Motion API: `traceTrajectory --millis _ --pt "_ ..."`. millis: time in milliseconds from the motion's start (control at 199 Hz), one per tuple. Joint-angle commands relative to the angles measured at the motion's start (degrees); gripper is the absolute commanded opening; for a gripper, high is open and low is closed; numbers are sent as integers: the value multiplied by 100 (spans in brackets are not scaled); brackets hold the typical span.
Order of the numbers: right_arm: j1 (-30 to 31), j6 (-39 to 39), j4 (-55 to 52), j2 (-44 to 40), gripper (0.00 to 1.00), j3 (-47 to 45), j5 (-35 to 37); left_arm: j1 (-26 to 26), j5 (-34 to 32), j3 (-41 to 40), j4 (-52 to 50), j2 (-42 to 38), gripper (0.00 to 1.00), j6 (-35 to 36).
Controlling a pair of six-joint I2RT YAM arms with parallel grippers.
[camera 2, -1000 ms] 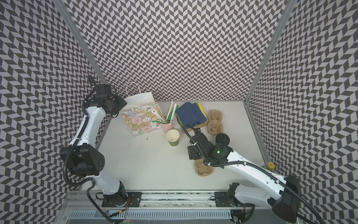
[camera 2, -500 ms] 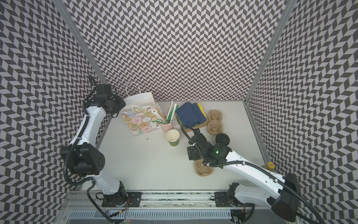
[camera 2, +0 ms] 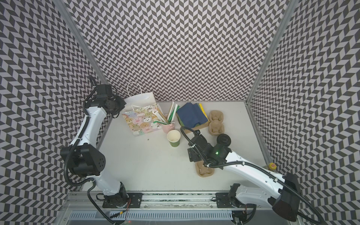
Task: Pack a coffee takeout order
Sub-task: Pick up the takeout bag from the top-left of the table.
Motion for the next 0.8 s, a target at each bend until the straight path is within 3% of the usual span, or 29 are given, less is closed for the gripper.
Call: traceTrajectory --millis 0,523,689,799 --pt "30 104 -9 -19 85 79 179 43 -54 380 -116 -423 2 -48" --pt "51 60 -43 14 86 158 317 -11 -603 741 -407 -2543 0 -601" --pt "54 75 -55 -8 86 197 364 -369 -661 77 -319 -3534 0 -748" --pt "48 86 0 -26 86 182 318 -453 -241 -509 -282 -4118 0 -802"
